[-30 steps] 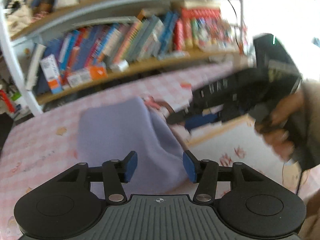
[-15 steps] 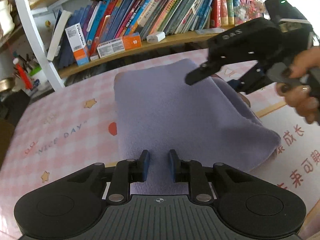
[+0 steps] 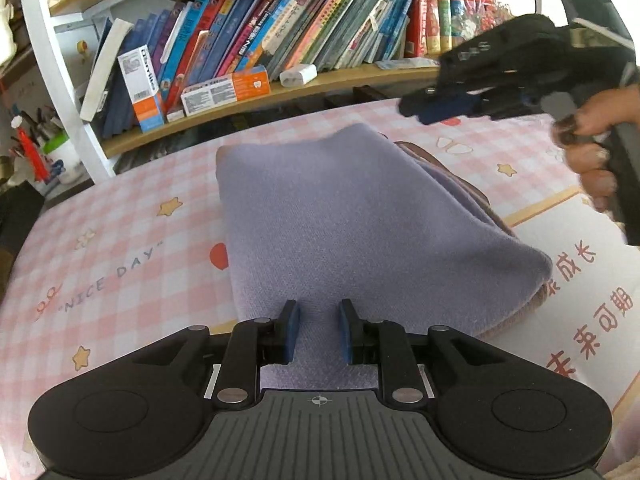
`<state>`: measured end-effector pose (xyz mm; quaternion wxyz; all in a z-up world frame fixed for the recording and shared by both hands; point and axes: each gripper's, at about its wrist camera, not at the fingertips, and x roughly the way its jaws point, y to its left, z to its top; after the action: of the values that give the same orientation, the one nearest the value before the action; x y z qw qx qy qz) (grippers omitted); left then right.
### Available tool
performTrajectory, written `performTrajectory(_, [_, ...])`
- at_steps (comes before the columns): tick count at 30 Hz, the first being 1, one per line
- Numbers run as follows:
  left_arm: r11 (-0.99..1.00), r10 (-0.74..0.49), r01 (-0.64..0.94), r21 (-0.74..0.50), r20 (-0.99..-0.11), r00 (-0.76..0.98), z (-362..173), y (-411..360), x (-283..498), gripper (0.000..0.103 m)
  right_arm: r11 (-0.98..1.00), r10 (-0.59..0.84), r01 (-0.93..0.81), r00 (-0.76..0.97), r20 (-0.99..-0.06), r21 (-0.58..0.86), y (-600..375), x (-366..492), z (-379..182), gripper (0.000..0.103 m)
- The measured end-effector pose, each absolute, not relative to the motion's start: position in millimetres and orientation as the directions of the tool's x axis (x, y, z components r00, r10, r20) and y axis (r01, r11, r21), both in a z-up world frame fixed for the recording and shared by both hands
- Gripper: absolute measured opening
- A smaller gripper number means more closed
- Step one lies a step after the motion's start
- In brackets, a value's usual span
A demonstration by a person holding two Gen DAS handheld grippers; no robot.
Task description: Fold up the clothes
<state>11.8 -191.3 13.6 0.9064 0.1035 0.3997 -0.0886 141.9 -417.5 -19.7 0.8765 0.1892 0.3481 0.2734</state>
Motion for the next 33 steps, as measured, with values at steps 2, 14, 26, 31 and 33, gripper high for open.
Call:
performTrajectory(2, [0.964,-0.081,0.243,0.113,-0.741,0.666,13,-191,12,0.021,0.768,0.63,-0.354,0.571,-0.527,0.534,-420,133,-17,0.046])
performTrajectory(14, [0.973,-0.102,0.22,0.065,-0.737,0.668,14,-184,12,0.025,0.631,0.776,-0.464,0.386,-0.499,0.622,-401,76,-20,0.011])
performTrajectory(26, [0.977,-0.156,0.212,-0.003,-0.689,0.708,31,-172,5,0.031,0.744,0.664,-0.288,0.423,-0.617,0.603,-418,76,-51,0.021])
performTrajectory(31, [0.979,-0.195,0.19,-0.079,-0.653,0.732,34,-159,19,0.031,0.774,0.629,-0.294,0.456,-0.63,0.56,-409,87,-46,0.029])
performTrajectory(33, [0.974,-0.211,0.214,-0.079,-0.665,0.717,27,-164,27,0.031,0.779,0.623,-0.295,0.464,-0.63,0.554,-406,90,-45,0.012])
